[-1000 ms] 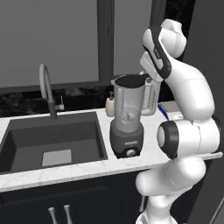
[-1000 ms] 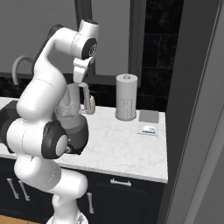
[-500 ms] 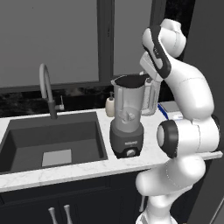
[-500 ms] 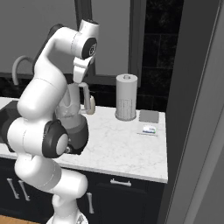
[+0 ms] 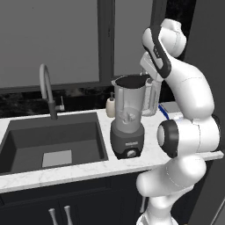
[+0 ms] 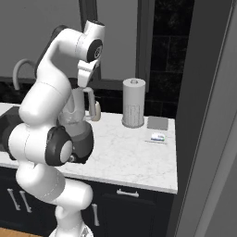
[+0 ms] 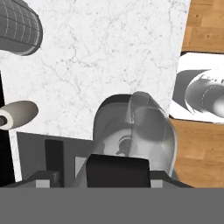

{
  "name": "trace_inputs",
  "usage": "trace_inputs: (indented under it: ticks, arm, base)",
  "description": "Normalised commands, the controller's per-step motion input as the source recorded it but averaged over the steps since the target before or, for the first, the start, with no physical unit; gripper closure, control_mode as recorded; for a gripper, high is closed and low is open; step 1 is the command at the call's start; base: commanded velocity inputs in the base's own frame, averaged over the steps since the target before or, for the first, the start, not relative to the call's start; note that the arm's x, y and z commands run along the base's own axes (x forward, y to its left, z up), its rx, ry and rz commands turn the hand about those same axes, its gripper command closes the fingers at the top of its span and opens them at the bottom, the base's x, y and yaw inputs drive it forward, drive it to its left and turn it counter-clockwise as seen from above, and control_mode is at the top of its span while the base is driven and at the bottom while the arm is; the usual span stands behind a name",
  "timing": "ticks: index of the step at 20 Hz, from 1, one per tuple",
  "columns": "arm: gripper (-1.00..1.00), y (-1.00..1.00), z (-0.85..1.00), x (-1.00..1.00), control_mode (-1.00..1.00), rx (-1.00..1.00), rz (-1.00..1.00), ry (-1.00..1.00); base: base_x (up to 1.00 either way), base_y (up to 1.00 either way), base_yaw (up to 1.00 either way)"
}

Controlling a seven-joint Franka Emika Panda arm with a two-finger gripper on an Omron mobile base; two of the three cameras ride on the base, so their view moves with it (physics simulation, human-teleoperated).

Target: Close the lid blender by securely placing the lid on top.

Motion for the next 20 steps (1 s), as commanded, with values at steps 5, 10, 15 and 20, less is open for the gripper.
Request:
trace_inputs:
  ticks: [5, 10, 15, 20]
  arm:
    - [-1.0, 0.0, 0.0, 0.0, -1.0, 0.0, 0.0, -0.05]
    - [-1.0, 0.0, 0.0, -0.13, -1.0, 0.0, 0.0, -0.05]
    - [-1.0, 0.0, 0.0, -0.37, -1.0, 0.0, 0.0, -0.04]
    - [-1.0, 0.0, 0.08, -0.3, -1.0, 0.0, 0.0, -0.01]
  base:
    - [0.0, 0.0, 0.0]
    - [0.0, 0.0, 0.0]
    - [0.0, 0.0, 0.0]
    - [0.0, 0.0, 0.0]
